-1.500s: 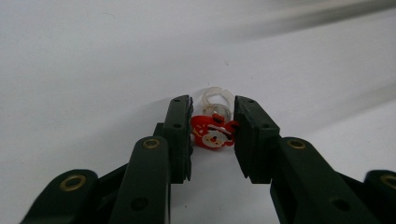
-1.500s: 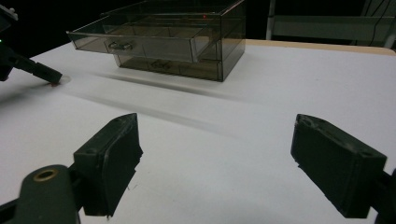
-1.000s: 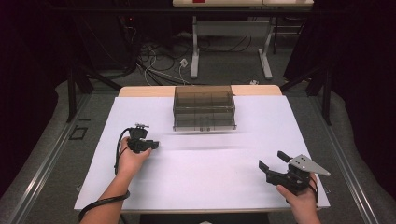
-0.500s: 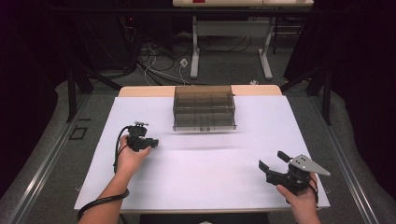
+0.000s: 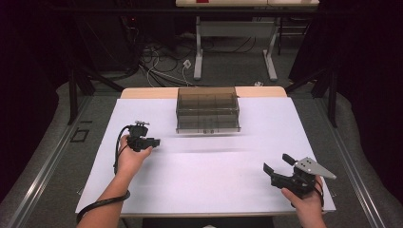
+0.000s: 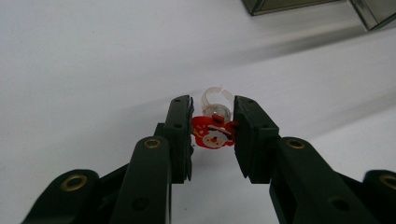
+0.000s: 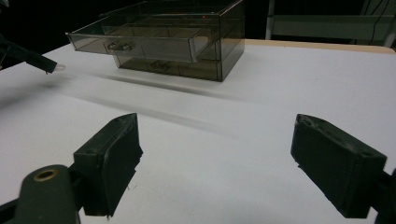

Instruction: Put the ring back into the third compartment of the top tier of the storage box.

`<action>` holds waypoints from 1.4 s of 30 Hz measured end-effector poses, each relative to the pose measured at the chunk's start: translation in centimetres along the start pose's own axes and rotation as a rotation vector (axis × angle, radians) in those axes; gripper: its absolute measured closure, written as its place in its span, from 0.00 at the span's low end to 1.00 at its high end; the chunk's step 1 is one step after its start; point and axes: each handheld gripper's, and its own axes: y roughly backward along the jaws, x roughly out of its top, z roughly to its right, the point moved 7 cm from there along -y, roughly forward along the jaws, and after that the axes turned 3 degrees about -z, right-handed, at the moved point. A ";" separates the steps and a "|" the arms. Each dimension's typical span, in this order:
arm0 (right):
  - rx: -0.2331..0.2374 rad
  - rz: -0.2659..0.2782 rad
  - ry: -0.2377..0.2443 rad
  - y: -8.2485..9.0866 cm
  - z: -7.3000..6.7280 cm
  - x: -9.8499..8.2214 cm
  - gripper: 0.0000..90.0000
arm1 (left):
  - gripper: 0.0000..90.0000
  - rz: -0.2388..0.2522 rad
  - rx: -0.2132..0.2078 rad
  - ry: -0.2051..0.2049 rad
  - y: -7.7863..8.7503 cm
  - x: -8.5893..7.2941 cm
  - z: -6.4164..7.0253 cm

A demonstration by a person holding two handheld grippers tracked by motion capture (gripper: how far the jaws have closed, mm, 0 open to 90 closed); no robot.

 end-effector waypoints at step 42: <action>0.002 0.001 0.003 0.0 0.0 0.0 0.17 | 0.76 0.221 0.026 -0.010 3.2 3.4 1.0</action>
